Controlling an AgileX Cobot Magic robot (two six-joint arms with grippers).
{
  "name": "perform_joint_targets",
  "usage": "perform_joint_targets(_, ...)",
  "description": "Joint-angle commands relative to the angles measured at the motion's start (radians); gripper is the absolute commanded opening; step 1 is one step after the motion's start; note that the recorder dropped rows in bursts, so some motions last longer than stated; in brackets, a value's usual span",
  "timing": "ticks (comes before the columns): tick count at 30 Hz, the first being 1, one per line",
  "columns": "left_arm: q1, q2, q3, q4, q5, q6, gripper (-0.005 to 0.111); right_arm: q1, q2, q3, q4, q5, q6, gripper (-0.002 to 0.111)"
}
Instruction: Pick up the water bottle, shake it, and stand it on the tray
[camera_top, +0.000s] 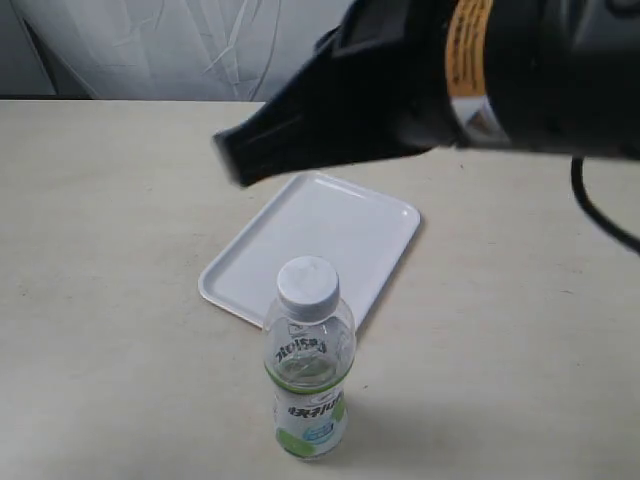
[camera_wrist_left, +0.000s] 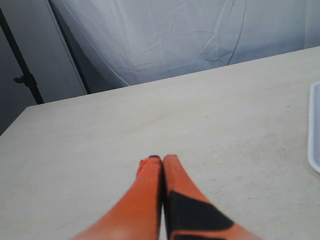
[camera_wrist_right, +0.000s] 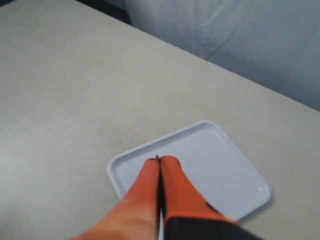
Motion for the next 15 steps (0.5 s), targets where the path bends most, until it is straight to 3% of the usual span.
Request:
perform_joint_targets(1, -0.002, -0.005, 0.004, -0.004, -0.013, -0.005, 0.0, 0.207, -0.003, 0.008, -0.029, 0.098, 0.059, -0.001)
perform_joint_targets(8, -0.002, -0.005, 0.004, -0.004, -0.013, -0.003, 0.0, 0.521, -0.017, 0.073, -0.214, 0.382, 0.437, -0.001)
perform_joint_targets(12, -0.002, -0.005, 0.004, -0.004, -0.013, -0.003, 0.0, 0.704, -0.017, 0.168, -0.326, 0.412, 0.638, -0.001)
perform_joint_targets(15, -0.002, -0.005, 0.004, -0.004, -0.013, -0.003, 0.0, 0.766, -0.017, 0.218, -0.336, 0.412, 0.707, -0.001)
